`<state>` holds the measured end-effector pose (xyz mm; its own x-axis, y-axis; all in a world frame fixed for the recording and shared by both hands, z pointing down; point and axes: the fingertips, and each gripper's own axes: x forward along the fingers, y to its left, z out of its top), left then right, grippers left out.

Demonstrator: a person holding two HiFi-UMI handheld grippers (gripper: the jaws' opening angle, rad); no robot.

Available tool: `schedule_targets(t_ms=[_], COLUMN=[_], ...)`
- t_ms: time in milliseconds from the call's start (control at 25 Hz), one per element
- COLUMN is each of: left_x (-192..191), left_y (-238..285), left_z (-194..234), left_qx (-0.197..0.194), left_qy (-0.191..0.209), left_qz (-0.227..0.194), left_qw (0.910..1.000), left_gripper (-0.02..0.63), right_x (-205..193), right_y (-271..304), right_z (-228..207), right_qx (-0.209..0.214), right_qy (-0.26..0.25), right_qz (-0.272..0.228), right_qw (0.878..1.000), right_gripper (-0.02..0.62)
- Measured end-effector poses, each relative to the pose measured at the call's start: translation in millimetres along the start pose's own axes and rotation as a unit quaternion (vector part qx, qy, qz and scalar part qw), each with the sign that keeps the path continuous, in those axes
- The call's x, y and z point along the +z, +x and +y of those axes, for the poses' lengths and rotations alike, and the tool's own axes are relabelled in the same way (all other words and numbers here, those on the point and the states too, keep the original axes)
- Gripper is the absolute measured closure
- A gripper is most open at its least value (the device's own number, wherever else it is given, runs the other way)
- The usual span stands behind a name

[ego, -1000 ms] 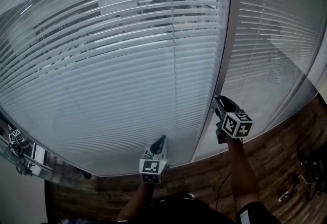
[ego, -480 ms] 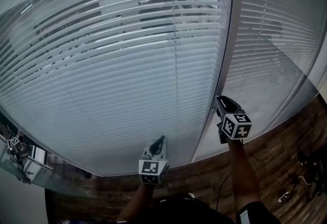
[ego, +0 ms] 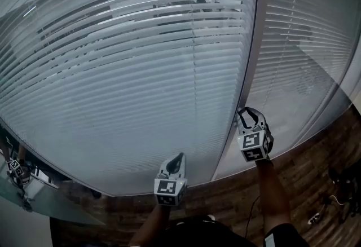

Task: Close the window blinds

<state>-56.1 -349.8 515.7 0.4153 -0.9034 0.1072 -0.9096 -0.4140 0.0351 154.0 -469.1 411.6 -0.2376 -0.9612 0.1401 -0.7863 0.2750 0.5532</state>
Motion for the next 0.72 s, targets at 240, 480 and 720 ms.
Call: schedule_targets(t_ms=[240, 480, 720], left_x=[-0.6, 0.4, 2.5], left_y=[3.2, 3.9, 3.5], left_z=[-4.7, -5.8, -2.6], left_qx=[-0.006, -0.009, -0.004], left_qy=[0.004, 0.008, 0.01], left_qz=[0.0, -0.003, -0.004], left_qw=[1.0, 0.9999, 0.9999], left_gripper=[0.611, 0.611, 0.611], right_x=[-3.1, -14.1, -13.5], right_y=[0.4, 6.2, 5.5], right_z=[6.7, 10.8, 9.4], right_qx=[-0.033, -0.067, -0.074], right_qy=[-0.183, -0.327, -0.322], right_qz=[0.032, 0.042, 0.034], right_qw=[0.982, 0.942, 0.943], right_gripper=[0.472, 0.472, 0.472])
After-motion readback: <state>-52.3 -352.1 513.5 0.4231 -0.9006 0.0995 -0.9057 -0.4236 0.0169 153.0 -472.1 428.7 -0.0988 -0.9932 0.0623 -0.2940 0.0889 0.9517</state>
